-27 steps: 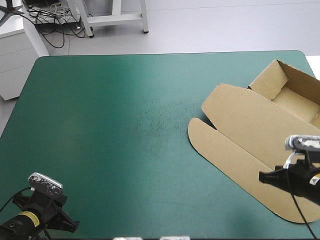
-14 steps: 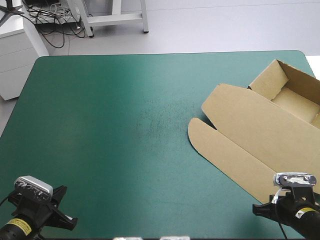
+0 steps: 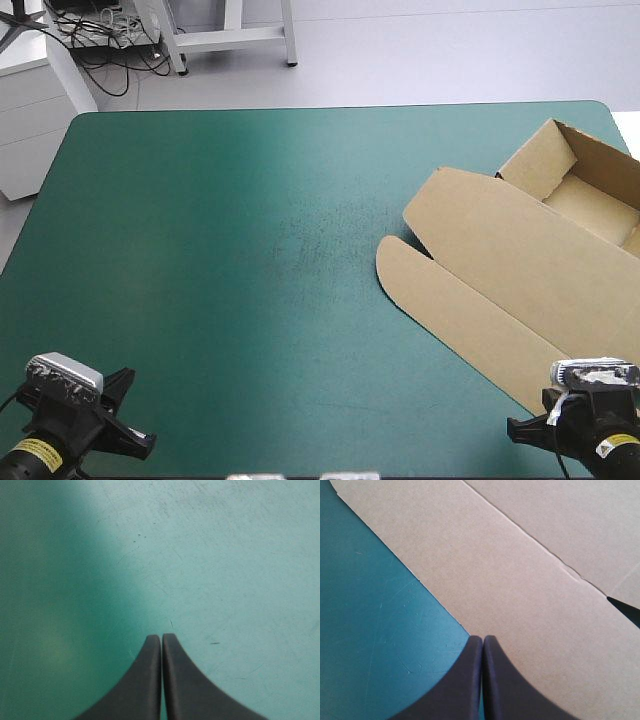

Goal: Fold the box

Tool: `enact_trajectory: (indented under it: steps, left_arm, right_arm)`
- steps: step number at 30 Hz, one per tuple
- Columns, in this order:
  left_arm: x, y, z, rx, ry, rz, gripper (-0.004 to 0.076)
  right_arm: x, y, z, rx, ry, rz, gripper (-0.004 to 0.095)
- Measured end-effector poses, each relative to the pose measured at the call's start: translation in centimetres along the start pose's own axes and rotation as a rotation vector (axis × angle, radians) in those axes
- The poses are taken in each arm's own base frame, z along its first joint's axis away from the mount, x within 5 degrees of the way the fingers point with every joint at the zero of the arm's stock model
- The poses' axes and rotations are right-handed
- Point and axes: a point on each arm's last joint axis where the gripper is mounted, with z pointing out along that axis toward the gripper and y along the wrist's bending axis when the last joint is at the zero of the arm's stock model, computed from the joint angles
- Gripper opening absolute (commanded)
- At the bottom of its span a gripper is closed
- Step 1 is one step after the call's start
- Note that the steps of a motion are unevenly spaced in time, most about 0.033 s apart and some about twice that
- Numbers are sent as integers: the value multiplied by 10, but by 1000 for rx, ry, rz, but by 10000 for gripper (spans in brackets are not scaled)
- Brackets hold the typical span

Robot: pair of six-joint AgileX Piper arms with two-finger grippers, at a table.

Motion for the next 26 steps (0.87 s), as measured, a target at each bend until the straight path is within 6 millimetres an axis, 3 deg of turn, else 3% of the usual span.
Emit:
enact_trajectory:
  steps: [26]
  left_arm:
    - [1,0,1,0,3,-7,-10]
  right_arm:
    - [-1,4,0,-46,-8,79,-15]
